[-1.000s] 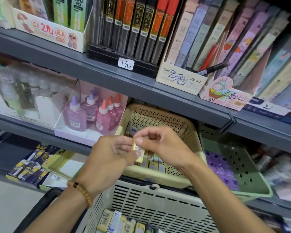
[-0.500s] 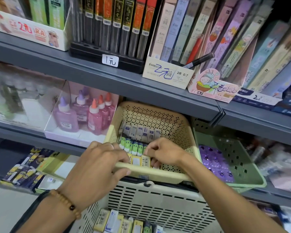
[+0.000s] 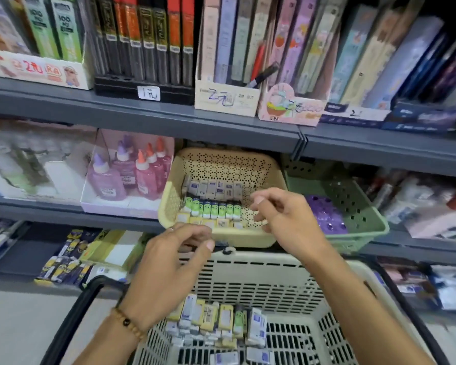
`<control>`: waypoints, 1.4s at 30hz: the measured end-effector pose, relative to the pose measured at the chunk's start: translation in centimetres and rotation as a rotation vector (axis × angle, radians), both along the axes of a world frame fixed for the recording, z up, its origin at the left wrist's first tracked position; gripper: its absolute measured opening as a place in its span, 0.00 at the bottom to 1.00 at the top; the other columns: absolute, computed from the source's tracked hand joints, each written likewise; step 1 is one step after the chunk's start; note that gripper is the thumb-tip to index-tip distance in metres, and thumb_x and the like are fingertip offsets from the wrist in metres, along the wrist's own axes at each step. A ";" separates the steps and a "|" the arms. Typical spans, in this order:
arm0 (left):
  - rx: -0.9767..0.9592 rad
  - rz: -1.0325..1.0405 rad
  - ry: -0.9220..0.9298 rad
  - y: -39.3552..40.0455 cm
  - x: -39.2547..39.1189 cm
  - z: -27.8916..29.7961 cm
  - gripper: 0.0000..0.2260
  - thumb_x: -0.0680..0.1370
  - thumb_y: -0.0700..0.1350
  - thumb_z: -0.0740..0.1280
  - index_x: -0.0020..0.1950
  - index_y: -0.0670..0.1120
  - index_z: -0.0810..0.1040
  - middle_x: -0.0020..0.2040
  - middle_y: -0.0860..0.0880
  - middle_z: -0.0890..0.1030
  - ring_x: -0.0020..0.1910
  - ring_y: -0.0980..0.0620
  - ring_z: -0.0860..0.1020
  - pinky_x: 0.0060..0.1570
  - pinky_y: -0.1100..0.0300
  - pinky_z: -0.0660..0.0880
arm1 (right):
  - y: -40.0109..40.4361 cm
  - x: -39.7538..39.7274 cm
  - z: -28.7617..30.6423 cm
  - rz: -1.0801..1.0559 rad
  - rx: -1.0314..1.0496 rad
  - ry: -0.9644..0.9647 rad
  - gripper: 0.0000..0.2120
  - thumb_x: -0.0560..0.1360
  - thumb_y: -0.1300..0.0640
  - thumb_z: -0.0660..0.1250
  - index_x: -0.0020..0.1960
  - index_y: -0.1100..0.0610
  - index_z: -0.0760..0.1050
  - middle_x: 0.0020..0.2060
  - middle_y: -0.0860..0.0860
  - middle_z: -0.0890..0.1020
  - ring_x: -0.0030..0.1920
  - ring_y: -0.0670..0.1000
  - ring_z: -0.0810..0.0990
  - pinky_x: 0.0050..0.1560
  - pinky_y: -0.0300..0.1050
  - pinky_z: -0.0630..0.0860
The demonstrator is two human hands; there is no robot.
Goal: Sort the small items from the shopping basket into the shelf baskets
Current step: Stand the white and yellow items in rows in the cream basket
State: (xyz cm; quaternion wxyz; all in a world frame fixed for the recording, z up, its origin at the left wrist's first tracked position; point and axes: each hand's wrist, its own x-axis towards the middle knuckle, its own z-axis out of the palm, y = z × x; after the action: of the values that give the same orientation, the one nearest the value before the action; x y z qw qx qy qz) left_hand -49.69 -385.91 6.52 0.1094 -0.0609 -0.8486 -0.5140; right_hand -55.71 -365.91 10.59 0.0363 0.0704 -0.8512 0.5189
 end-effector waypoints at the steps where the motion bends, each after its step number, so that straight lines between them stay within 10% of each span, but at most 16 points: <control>1: 0.061 -0.013 -0.058 0.6 0.7 -0.6 0.07 0.75 0.46 0.70 0.51 0.55 0.82 0.46 0.60 0.82 0.48 0.65 0.79 0.48 0.73 0.73 | 0.6 1.3 -0.2 -0.011 -0.021 0.002 0.09 0.80 0.55 0.64 0.46 0.44 0.79 0.40 0.49 0.84 0.42 0.52 0.82 0.43 0.46 0.79; 10: -0.418 -0.026 -0.612 1.9 3.4 -9.8 0.31 0.73 0.55 0.72 0.72 0.47 0.66 0.69 0.46 0.71 0.67 0.46 0.69 0.65 0.57 0.67 | 5.6 7.7 -9.8 -0.052 -0.029 -0.414 0.09 0.80 0.56 0.64 0.45 0.57 0.80 0.46 0.58 0.84 0.40 0.49 0.83 0.44 0.40 0.79; 16: -1.079 -0.116 -0.542 4.3 4.3 -15.1 0.43 0.65 0.69 0.69 0.72 0.53 0.56 0.74 0.44 0.58 0.72 0.37 0.55 0.70 0.43 0.58 | 7.5 7.2 -15.9 0.099 0.191 -0.693 0.13 0.80 0.60 0.59 0.39 0.65 0.73 0.36 0.61 0.74 0.39 0.58 0.75 0.45 0.47 0.77; 19: -1.233 -0.080 -0.438 4.4 4.3 -16.7 0.46 0.63 0.70 0.70 0.73 0.55 0.54 0.74 0.44 0.59 0.69 0.37 0.57 0.67 0.41 0.61 | 8.5 7.1 -19.0 0.076 0.294 -0.774 0.18 0.81 0.54 0.61 0.54 0.70 0.77 0.50 0.66 0.82 0.50 0.65 0.80 0.51 0.53 0.78; 22: -1.291 -0.039 -0.356 4.4 3.3 -17.5 0.43 0.62 0.70 0.69 0.71 0.55 0.59 0.69 0.44 0.64 0.63 0.39 0.61 0.61 0.43 0.67 | 8.7 7.5 -21.4 0.040 0.186 -0.910 0.17 0.82 0.49 0.59 0.62 0.61 0.73 0.48 0.58 0.79 0.42 0.53 0.78 0.40 0.51 0.80; 28: -1.285 0.018 -0.261 4.3 3.8 -18.5 0.34 0.59 0.66 0.76 0.59 0.53 0.73 0.56 0.44 0.73 0.54 0.41 0.69 0.53 0.43 0.70 | 7.2 6.8 -23.4 -0.059 -0.051 -0.998 0.15 0.81 0.49 0.61 0.60 0.59 0.71 0.53 0.55 0.76 0.51 0.54 0.77 0.57 0.54 0.79; 33: -1.204 0.006 -0.325 5.4 3.9 -19.1 0.34 0.63 0.59 0.78 0.65 0.53 0.71 0.67 0.44 0.69 0.68 0.37 0.62 0.63 0.37 0.65 | 7.1 6.6 -24.3 -0.106 -0.088 -0.973 0.11 0.80 0.50 0.64 0.53 0.58 0.76 0.41 0.50 0.77 0.39 0.46 0.76 0.55 0.53 0.79; 42: -1.261 -0.186 -0.302 5.7 3.5 -18.9 0.30 0.71 0.37 0.71 0.67 0.55 0.63 0.66 0.48 0.69 0.63 0.40 0.69 0.61 0.45 0.74 | 6.8 6.7 -24.6 -0.091 -0.036 -0.938 0.13 0.76 0.51 0.71 0.51 0.61 0.82 0.50 0.58 0.84 0.52 0.56 0.82 0.56 0.58 0.79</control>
State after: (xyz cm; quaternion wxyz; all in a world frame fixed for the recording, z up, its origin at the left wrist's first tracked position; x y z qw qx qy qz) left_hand -46.16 -380.17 -12.41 -0.1128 -0.1136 -0.9845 0.0722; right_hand -49.06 -359.09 -13.98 -0.3283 -0.2099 -0.7687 0.5072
